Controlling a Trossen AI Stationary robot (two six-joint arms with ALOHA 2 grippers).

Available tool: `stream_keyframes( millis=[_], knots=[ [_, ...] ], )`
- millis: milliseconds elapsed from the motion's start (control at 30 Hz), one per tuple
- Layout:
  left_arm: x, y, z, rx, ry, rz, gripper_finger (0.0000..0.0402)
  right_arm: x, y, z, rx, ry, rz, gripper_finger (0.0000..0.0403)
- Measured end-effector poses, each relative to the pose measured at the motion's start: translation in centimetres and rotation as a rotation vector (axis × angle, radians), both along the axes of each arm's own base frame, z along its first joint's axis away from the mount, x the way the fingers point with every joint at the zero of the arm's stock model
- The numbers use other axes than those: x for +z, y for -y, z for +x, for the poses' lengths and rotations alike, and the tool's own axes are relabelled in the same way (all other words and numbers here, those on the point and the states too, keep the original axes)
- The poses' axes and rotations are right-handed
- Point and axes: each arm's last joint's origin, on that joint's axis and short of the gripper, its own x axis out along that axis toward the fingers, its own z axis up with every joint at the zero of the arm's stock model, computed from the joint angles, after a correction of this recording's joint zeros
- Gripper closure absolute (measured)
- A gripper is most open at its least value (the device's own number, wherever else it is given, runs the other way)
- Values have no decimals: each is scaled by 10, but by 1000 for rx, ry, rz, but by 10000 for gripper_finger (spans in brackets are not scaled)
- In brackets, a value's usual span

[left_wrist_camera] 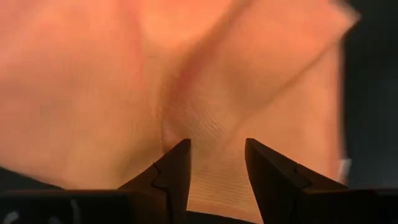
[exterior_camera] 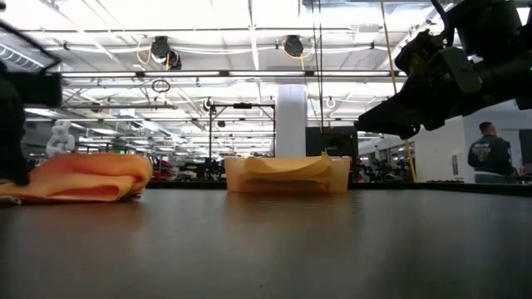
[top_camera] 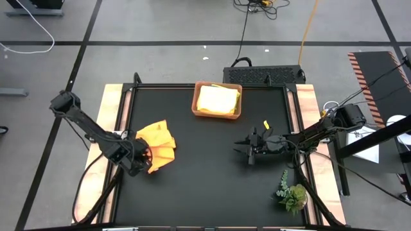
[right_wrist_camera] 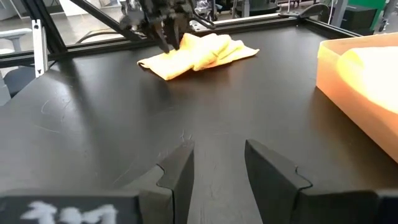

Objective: Fold microfiber towels
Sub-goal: Fold the orange microfiber towel

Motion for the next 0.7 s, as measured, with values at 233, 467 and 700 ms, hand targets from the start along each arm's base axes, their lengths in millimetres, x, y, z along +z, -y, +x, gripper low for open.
stream_keyframes(
  millis=[233, 467, 700],
  knots=[
    [-22, -10, -5, 61, 20, -32, 250, 1, 0, 0, 1, 7, 1, 271],
    [14, 8, 20, -150, 168, 22, 250, 3, 0, 1, 4, 29, -9, 271],
    [47, 18, 37, -319, 253, 102, 250, 3, 0, 1, 4, 27, -9, 271]
  ],
)
